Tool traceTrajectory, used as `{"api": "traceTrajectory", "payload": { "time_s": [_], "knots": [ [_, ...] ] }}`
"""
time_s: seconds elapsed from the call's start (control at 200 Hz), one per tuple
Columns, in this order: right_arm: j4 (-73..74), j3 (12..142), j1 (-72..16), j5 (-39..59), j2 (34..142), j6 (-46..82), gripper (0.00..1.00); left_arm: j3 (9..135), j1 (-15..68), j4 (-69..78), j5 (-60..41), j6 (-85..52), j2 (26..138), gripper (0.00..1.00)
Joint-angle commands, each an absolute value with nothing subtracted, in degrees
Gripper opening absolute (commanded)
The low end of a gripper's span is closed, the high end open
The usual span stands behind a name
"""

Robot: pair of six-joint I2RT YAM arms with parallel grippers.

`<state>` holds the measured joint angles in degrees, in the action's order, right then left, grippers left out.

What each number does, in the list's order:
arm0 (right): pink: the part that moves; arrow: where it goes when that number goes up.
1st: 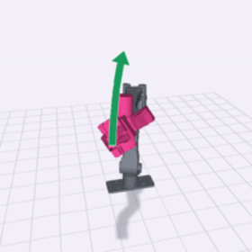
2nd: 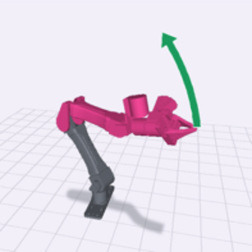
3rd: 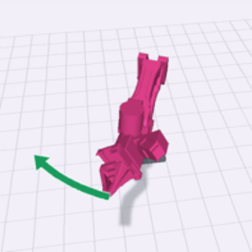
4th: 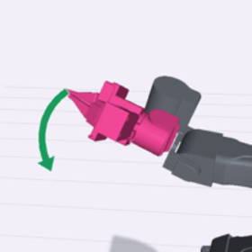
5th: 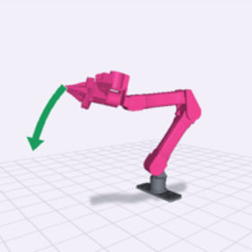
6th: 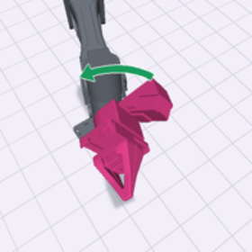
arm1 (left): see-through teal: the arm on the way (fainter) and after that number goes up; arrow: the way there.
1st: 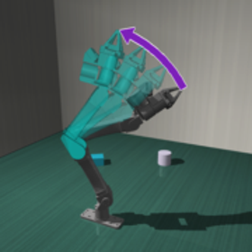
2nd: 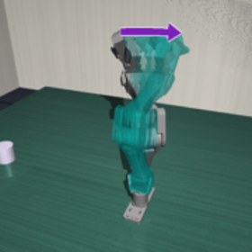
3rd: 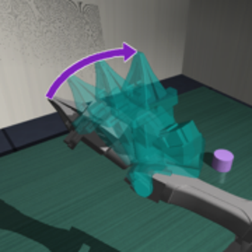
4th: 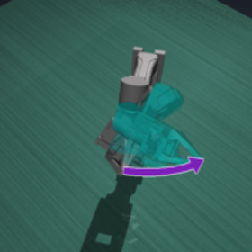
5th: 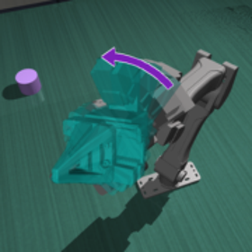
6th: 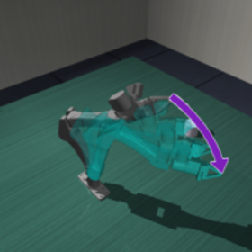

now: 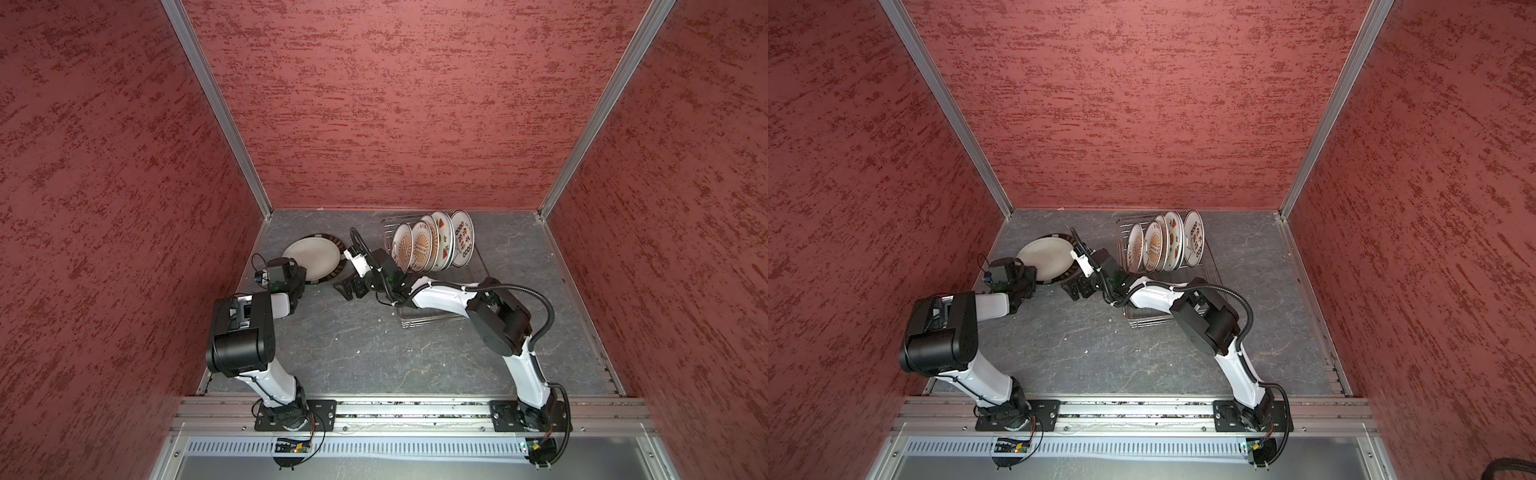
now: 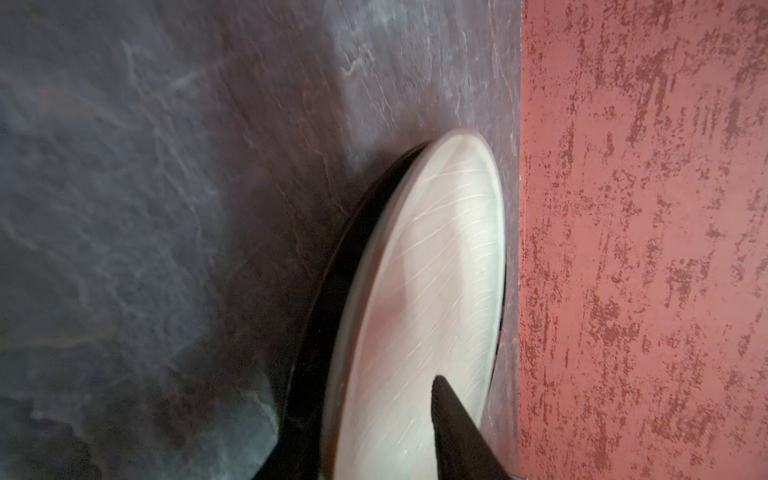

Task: Unload the plates from the dish rack
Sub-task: 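Lower the white plate onto the brown plate with left gripper while right returns, then open the left gripper and lift it off the stacked white plate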

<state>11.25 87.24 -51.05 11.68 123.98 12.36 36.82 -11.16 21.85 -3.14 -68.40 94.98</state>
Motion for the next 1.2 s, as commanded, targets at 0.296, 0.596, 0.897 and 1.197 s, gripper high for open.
{"api": "traceTrajectory", "payload": {
  "time_s": [0.296, 0.596, 0.897, 1.197],
  "knots": [
    [13.62, 84.21, -51.15, 10.28, 120.9, 10.96, 0.99, 40.35, -10.35, 16.6, 4.35, -65.19, 92.86, 0.5],
    [13.96, 83.73, -51.15, 10.36, 120.68, 10.91, 0.99, 41.68, -9.42, 16.46, 4.28, -64.8, 94.15, 0.53],
    [14.06, 83.39, -51.15, 10.2, 120.59, 11.0, 0.99, 41.27, -8.43, 17.39, 5.13, -64.26, 94.21, 0.54],
    [14.33, 83.14, -51.15, 10.2, 120.32, 10.84, 0.99, 39.78, -8.88, 17.7, 5.37, -64.07, 92.59, 0.7]
  ]
}}
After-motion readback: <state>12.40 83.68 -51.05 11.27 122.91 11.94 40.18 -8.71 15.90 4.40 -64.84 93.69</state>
